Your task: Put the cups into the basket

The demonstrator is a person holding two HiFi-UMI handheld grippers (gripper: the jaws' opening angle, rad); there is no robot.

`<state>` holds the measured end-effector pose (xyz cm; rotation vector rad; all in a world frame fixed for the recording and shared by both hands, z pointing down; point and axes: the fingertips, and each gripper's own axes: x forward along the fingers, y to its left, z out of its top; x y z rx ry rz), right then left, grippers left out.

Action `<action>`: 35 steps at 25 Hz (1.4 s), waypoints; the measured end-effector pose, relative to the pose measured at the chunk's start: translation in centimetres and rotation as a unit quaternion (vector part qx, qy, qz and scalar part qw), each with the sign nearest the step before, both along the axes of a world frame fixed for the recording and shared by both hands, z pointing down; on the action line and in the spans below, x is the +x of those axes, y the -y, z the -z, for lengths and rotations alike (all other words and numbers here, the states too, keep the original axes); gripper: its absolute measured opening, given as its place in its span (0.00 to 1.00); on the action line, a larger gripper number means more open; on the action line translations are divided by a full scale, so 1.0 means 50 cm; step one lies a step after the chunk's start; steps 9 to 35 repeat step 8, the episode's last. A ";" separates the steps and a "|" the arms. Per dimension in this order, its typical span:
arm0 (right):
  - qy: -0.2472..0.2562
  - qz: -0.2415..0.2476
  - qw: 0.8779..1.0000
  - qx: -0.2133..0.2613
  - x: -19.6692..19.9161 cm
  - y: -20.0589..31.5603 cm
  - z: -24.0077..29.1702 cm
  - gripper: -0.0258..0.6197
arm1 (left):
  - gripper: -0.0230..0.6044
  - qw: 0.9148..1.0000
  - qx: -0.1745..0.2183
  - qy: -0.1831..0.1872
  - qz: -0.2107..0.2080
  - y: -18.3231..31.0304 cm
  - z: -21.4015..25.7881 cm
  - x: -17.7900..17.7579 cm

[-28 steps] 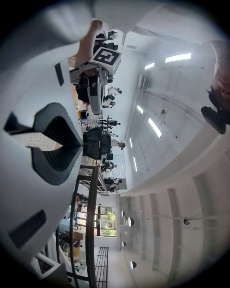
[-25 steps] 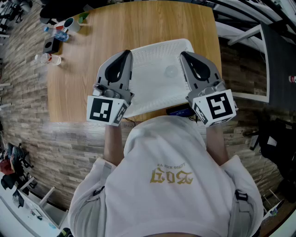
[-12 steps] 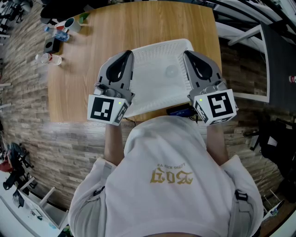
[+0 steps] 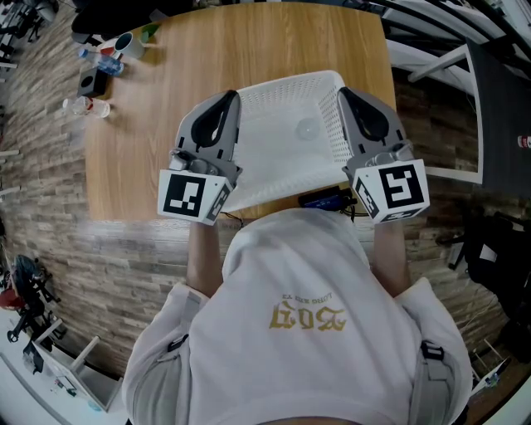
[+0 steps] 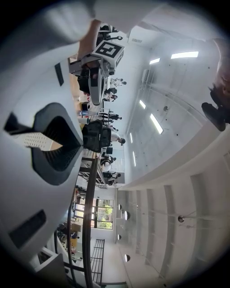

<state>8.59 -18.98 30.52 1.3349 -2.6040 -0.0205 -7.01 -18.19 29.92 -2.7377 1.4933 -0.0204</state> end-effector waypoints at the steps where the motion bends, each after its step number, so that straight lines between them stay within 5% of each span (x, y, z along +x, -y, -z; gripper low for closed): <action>1: 0.000 -0.001 1.000 0.000 0.002 0.001 0.001 0.05 | 0.05 1.000 0.000 0.000 -0.002 0.000 0.000 0.002; 35: 0.000 0.004 1.000 0.002 0.008 0.001 0.000 0.05 | 0.05 1.000 0.001 -0.004 -0.003 0.000 0.005 0.005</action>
